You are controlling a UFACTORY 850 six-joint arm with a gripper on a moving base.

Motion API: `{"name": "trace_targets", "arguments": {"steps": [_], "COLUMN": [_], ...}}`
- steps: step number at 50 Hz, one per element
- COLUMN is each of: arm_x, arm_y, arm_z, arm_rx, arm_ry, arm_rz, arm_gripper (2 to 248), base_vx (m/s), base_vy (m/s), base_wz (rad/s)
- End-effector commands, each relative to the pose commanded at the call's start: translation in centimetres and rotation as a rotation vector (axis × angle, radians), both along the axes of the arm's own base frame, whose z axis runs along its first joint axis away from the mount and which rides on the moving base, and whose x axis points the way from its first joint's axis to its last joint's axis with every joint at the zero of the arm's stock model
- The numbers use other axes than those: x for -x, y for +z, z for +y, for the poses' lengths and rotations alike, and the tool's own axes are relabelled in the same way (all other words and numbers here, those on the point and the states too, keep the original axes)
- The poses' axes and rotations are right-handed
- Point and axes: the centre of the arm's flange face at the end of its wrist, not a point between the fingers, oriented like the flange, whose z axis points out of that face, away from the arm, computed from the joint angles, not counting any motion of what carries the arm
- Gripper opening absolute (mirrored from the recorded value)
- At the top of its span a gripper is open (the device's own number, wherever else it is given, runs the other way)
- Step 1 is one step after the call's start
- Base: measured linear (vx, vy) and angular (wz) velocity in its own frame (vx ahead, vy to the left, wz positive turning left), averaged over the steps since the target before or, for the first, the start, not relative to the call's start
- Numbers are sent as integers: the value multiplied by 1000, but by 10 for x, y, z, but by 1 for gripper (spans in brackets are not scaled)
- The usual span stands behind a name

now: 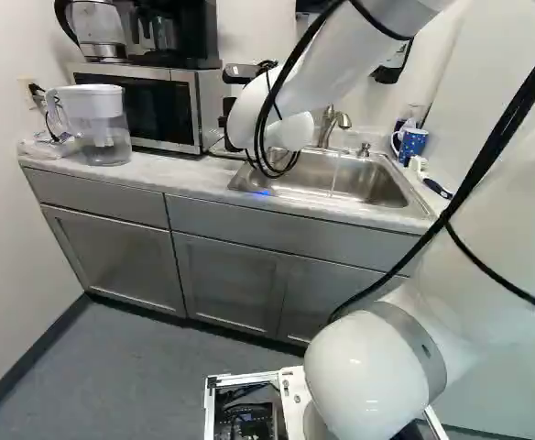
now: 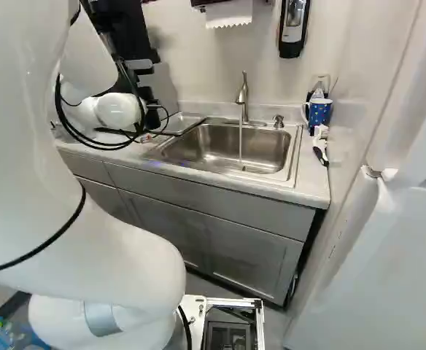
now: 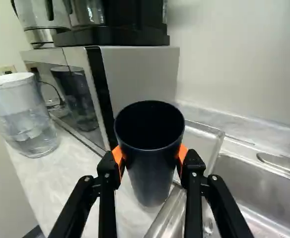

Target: Rinse the cup and place it in the tray

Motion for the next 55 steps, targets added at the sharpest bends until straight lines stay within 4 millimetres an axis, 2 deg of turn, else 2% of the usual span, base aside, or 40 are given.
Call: {"name": "trace_targets", "arguments": {"steps": [37,55], "arm_x": [-16,-15], "arm_y": [0,0], "arm_z": [-53,-79], "arm_rx": [0,0], "arm_ry": [-122,-178], "arm_rz": [1,0], "arm_gripper": [123,123], "base_vx": [0,0], "base_vy": [0,0], "base_wz": [0,0]}}
